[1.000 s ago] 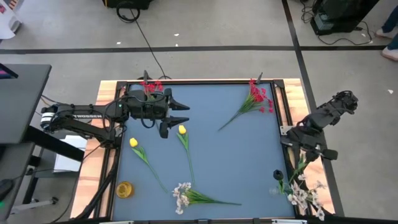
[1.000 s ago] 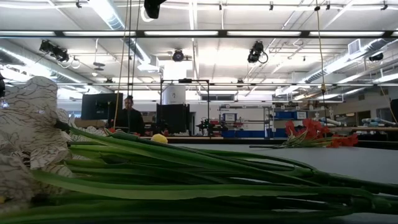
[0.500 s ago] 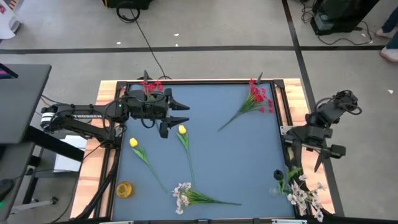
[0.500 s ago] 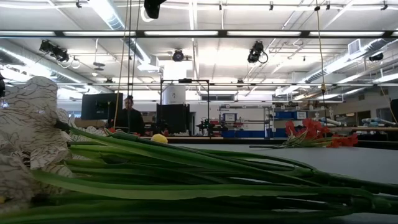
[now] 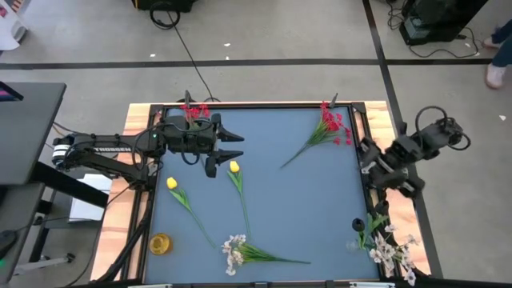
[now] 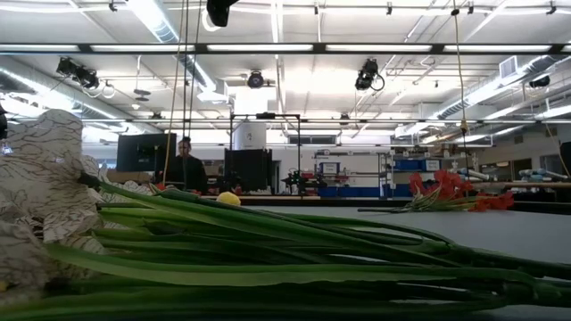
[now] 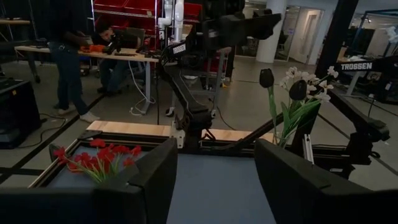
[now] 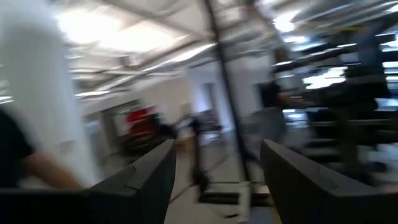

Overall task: Sort flowers into vase by color
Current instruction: Put the white flowers into the transparent vase

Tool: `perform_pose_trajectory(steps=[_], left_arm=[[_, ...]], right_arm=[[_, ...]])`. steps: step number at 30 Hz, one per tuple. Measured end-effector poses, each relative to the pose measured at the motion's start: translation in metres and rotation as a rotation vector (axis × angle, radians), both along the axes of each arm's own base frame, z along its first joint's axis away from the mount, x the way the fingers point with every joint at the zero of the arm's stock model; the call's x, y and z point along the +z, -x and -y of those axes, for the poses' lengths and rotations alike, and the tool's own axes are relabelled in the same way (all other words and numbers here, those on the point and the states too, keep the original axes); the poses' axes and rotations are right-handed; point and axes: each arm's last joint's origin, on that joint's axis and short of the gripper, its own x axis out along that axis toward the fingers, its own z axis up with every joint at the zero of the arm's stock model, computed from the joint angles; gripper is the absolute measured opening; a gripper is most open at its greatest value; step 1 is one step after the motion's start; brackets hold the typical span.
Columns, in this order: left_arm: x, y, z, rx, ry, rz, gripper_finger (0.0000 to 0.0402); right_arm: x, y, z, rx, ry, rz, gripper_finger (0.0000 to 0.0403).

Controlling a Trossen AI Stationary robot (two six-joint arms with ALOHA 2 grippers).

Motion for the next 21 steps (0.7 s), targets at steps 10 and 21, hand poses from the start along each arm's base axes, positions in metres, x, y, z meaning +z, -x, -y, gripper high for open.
perform_pose_trajectory(steps=[10, 21], left_arm=[[0.000, 0.000, 0.000, 0.000, 0.000, 0.000, 0.0220], [0.000, 0.000, 0.000, 0.000, 0.000, 0.000, 0.0220]], right_arm=[[-0.007, -0.047, -0.012, -0.125, -0.045, -0.106, 0.0240], [-0.010, -0.106, -0.006, -0.246, -0.180, -0.030, 0.0239]])
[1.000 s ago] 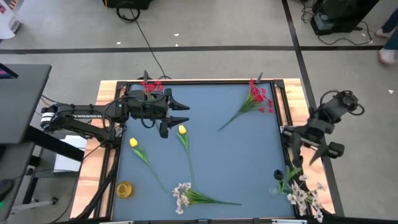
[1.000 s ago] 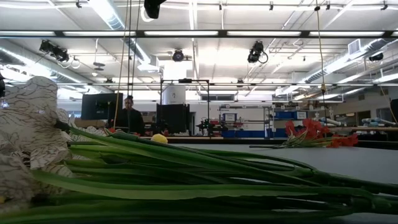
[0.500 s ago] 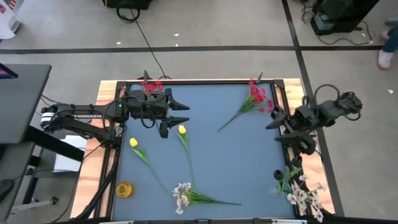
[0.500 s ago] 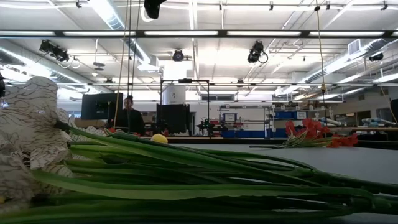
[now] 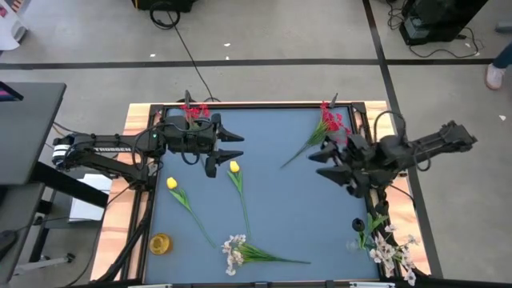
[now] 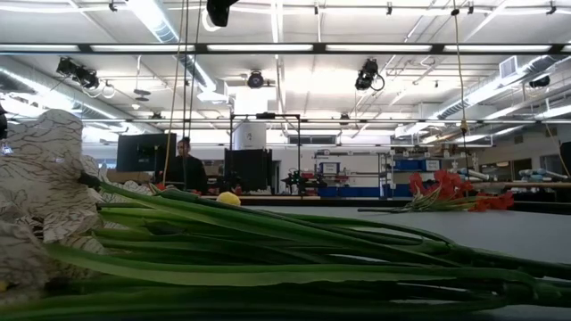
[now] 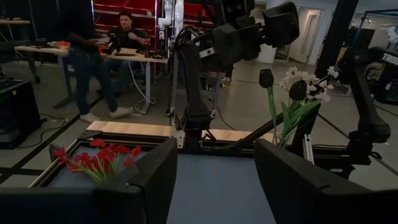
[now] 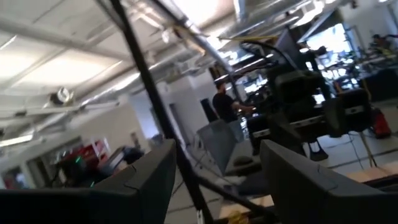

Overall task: Sort flowers into vase by color
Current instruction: Put the white flowers into the transparent vase

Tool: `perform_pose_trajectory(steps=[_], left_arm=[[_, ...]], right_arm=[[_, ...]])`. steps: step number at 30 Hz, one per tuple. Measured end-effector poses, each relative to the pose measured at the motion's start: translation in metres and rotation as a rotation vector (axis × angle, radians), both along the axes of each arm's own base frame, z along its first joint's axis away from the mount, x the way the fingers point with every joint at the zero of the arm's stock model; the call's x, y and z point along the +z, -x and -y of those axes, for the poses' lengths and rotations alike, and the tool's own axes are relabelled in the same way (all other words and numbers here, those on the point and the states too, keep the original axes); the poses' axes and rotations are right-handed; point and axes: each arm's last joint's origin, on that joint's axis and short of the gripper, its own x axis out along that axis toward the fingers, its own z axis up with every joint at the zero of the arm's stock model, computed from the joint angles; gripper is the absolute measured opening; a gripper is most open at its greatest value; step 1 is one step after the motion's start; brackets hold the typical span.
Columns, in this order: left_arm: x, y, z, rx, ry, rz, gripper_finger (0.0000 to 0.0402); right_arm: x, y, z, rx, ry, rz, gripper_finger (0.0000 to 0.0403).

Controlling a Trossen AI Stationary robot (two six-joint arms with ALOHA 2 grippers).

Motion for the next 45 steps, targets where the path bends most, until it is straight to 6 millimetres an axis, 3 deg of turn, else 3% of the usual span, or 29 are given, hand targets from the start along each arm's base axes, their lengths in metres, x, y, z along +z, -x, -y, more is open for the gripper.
perform_pose_trajectory(steps=[6, 13, 18, 26, 33, 38, 45], left_arm=[[0.000, 0.000, 0.000, 0.000, 0.000, 0.000, 0.0220], [0.001, 0.000, 0.000, 0.000, -0.001, 0.011, 0.0220], [0.004, 0.000, 0.000, -0.001, 0.030, 0.037, 0.0220], [0.007, 0.000, 0.000, -0.007, 0.211, 0.059, 0.0220], [-0.011, 0.000, 0.008, -0.017, 0.268, -0.124, 0.0220], [-0.024, 0.003, 0.013, -0.019, 0.277, -0.266, 0.0220], [-0.028, 0.004, 0.015, 0.002, 0.412, -0.315, 0.0220]], right_arm=[[-0.004, -0.023, 0.009, -0.050, -0.060, -0.019, 0.0239], [0.013, -0.047, 0.026, -0.144, -0.074, -0.016, 0.0239], [0.013, -0.064, 0.037, -0.201, -0.109, -0.124, 0.0239], [-0.019, -0.089, 0.046, -0.245, -0.307, -0.335, 0.0226], [-0.048, -0.109, 0.042, -0.123, -0.420, -0.495, 0.0211], [-0.080, -0.123, 0.025, 0.022, -0.449, -0.691, 0.0206], [-0.123, -0.138, 0.000, 0.110, -0.444, -0.906, 0.0205]])
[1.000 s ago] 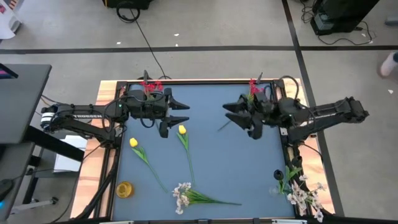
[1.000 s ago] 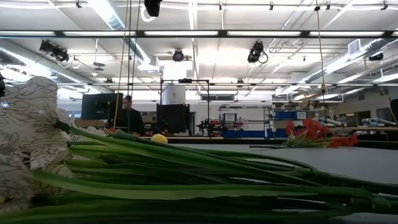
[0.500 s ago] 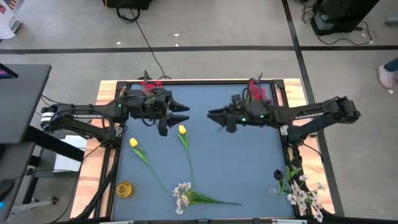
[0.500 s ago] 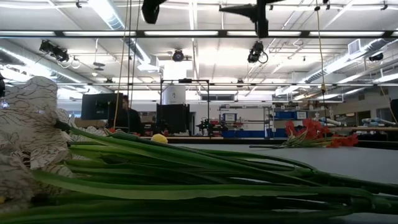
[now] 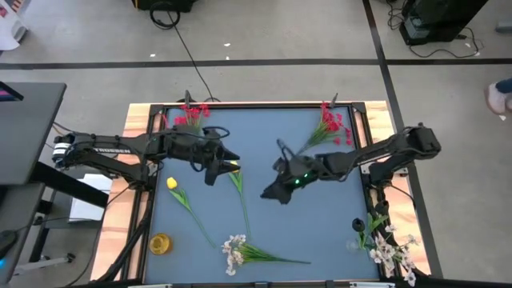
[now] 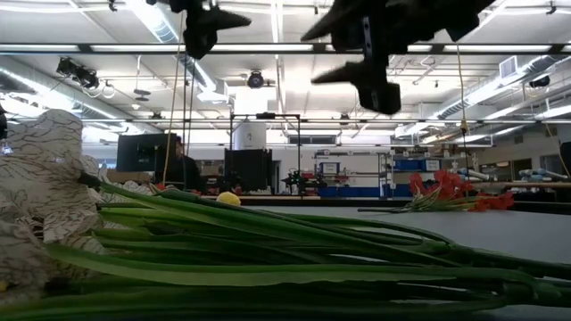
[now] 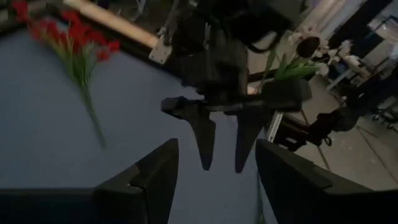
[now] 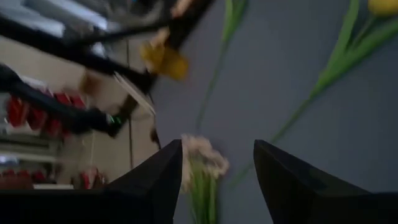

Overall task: Sort flowers into vase by color
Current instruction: Put the white flowers into the transparent vase

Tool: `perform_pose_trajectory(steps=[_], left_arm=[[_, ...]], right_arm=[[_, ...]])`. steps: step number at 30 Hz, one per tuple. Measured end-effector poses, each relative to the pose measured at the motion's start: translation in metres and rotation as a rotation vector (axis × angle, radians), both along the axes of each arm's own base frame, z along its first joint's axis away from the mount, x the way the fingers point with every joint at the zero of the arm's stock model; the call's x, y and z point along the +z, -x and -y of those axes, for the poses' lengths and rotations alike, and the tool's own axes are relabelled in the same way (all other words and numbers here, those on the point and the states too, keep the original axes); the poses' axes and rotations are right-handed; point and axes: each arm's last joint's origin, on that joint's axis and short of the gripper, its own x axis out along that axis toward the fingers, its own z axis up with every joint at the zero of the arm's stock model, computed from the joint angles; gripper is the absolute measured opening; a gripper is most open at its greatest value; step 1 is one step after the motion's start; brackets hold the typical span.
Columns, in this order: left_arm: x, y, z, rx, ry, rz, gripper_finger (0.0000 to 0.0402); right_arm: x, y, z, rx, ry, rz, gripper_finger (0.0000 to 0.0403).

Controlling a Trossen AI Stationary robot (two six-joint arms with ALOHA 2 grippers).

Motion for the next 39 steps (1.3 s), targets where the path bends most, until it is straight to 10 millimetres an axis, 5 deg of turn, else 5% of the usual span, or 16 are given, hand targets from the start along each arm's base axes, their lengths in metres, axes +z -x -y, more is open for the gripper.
perform_pose_trajectory(steps=[10, 19, 26, 32, 39], left_arm=[[-0.025, 0.012, 0.016, -0.045, 0.045, -0.294, 0.0220], [-0.033, 0.020, 0.035, -0.087, 0.007, -0.396, 0.0220], [-0.035, 0.022, 0.043, -0.065, -0.048, -0.414, 0.0220], [-0.035, 0.024, 0.050, -0.123, -0.095, -0.409, 0.0220], [-0.035, 0.024, 0.050, -0.117, -0.075, -0.414, 0.0220]], right_arm=[[-0.029, -0.035, -0.045, 0.241, 0.195, -0.262, 0.0205], [-0.053, -0.066, -0.104, 0.392, 0.366, -0.272, 0.0205], [-0.069, -0.065, -0.139, 0.466, 0.440, -0.269, 0.0205], [-0.065, -0.060, -0.164, 0.479, 0.537, -0.151, 0.0205], [-0.073, -0.056, -0.173, 0.451, 0.708, -0.131, 0.0205]])
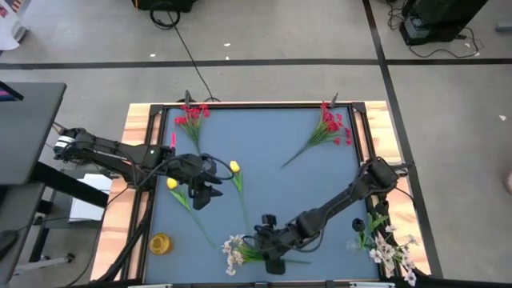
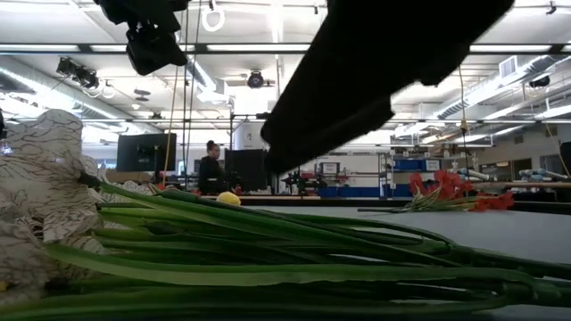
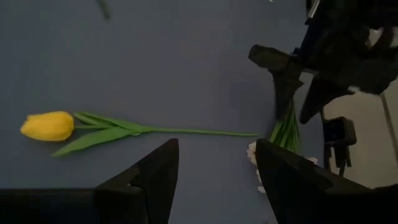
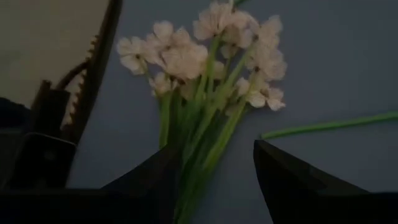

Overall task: Sort flowers into vase by color
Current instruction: Put the white flowers into the transparent vase

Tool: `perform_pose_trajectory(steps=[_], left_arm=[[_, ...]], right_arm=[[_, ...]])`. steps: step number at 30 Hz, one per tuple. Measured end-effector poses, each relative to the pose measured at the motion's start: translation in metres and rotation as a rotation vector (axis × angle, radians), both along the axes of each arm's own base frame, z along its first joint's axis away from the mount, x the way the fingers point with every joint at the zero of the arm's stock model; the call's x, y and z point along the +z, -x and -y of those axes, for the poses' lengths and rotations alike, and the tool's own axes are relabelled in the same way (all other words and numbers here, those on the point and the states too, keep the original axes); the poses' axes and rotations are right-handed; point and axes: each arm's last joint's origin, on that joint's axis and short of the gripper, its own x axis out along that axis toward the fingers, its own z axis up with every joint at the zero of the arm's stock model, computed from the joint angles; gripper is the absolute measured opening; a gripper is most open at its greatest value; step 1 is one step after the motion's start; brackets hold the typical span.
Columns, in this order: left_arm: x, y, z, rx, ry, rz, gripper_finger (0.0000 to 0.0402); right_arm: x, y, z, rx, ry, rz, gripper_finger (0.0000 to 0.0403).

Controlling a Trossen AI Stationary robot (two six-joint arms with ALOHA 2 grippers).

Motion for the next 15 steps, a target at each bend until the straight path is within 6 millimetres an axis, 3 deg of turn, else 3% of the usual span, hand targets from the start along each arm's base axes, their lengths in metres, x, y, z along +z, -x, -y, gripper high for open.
perform_pose_trajectory(steps=[15], left_arm=[[-0.002, 0.003, 0.007, -0.013, 0.011, -0.028, 0.0220]], right_arm=[[-0.034, 0.001, -0.010, 0.078, -0.004, -0.087, 0.0192]])
